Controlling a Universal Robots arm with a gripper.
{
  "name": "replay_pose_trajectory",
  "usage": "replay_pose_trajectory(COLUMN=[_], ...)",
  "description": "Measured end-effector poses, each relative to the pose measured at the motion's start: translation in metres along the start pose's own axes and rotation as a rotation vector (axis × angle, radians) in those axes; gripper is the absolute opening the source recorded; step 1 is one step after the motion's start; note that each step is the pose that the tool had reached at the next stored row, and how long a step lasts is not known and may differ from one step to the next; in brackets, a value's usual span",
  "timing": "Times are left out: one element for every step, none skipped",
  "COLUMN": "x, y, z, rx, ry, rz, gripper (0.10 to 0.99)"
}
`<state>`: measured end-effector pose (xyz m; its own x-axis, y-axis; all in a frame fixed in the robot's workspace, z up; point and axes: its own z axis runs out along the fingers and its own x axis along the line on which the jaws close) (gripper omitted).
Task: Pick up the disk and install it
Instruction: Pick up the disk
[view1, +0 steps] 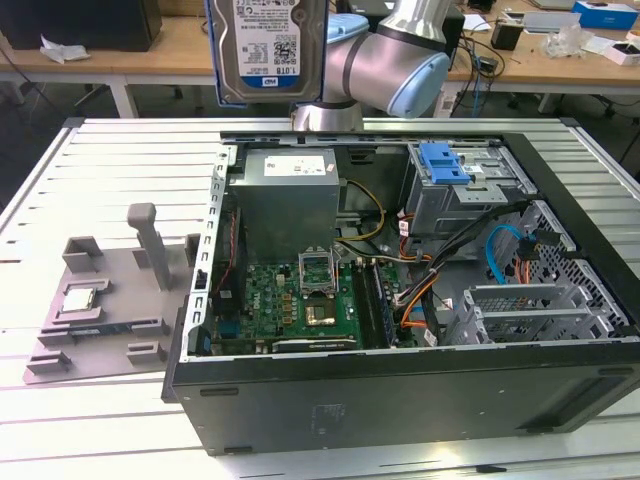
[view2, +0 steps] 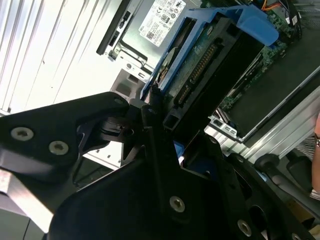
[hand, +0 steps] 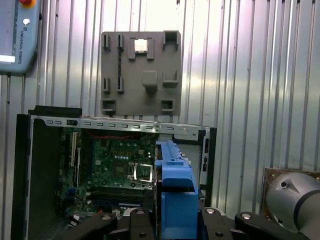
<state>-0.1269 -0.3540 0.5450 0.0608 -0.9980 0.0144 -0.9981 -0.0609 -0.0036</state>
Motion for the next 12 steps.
replay_pose_trajectory(x=[0.0018,0.0035,0.0049,0.0056,0.0066,0.0077,0.0085,0.0096,0.0111,0.0122,0.0132,0.0146], y=[0.0001,0.0002,0.0003,0.0004,0.0004,0.0005,0.0005,0.0006,0.0007,0.0008,0.0008,0.0009], z=[0.0000,0.0001,0.0001,0.0001,0.0001,0.0001,0.0002,0.0002,0.0002,0.0003,0.0003,0.0004], rx=[0.000,0.000,0.000,0.000,0.000,0.000,0.000,0.000,0.000,0.000,0.000,0.000], ry=[0.0000,0.0000,0.0000,0.0001,0.0000,0.0000,0.0000,0.0000,0.0000,0.0000,0.0000,0.0000], rz=[0.000,0.000,0.000,0.000,0.000,0.000,0.000,0.000,0.000,0.000,0.000,0.000], gripper=[0.369,0.369,0.369,0.369,0.369,0.369,0.369,0.369,0.369,0.369,0.369,0.369])
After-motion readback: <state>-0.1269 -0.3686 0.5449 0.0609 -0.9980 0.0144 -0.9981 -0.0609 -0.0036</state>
